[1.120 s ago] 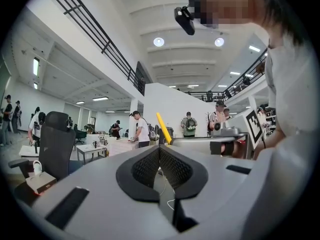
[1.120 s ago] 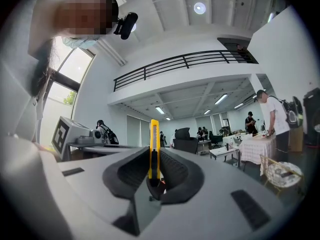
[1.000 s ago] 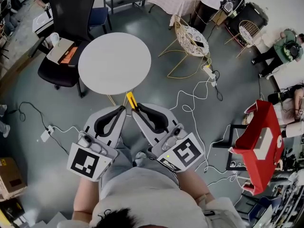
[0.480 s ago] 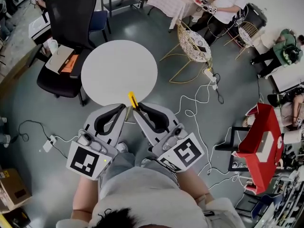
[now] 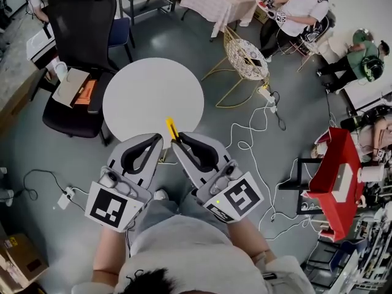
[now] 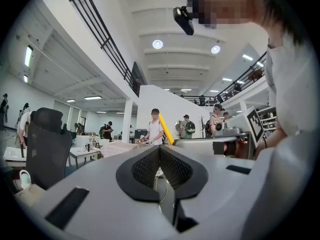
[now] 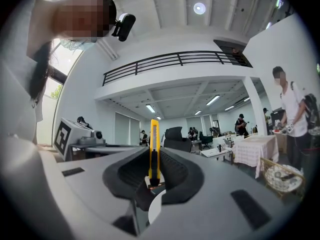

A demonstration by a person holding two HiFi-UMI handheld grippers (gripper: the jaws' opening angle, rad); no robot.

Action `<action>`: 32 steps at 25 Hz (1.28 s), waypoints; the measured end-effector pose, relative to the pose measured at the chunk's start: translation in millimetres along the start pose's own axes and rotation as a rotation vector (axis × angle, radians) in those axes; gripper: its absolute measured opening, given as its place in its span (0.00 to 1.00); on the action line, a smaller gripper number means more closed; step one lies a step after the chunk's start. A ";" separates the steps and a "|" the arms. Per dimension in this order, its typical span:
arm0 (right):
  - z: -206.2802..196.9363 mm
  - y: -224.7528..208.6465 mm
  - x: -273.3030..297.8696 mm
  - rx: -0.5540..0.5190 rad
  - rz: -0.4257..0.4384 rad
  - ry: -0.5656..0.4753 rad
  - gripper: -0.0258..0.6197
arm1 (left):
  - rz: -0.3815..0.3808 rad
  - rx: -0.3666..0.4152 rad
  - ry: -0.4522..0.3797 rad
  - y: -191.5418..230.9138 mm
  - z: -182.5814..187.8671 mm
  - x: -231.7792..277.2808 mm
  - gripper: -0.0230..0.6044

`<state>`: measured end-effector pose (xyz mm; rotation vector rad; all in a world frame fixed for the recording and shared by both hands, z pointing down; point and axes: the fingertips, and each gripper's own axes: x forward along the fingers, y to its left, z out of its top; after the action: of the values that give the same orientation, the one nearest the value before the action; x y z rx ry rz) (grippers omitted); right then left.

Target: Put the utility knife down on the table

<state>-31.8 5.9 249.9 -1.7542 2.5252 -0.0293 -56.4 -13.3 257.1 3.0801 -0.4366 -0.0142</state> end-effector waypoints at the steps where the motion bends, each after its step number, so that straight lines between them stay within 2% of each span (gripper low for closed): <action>1: -0.4 -1.3 1.4 0.000 -0.002 0.004 0.14 | -0.002 -0.007 0.003 1.7 -0.9 1.4 0.05; 5: -2.5 -9.8 7.7 0.004 -0.007 0.018 0.14 | 0.001 -0.002 -0.010 11.7 -0.6 10.7 0.05; 9: -8.7 -23.2 11.4 0.019 0.004 0.030 0.14 | 0.006 -0.032 0.011 14.1 -8.2 21.4 0.05; 15: -10.3 -56.3 31.0 0.032 0.053 0.037 0.14 | 0.052 -0.020 -0.012 34.3 -5.1 51.6 0.05; 26: -11.4 -128.5 68.7 0.034 0.183 0.074 0.14 | 0.184 -0.041 -0.019 71.7 -0.5 113.8 0.05; 32: -26.7 -165.7 79.5 0.034 0.255 0.126 0.14 | 0.276 -0.046 -0.032 79.9 -2.0 140.6 0.05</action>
<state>93.8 -127.1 281.9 -1.4483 2.7995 -0.1728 56.5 -129.0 260.9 2.9499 -0.8460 -0.0650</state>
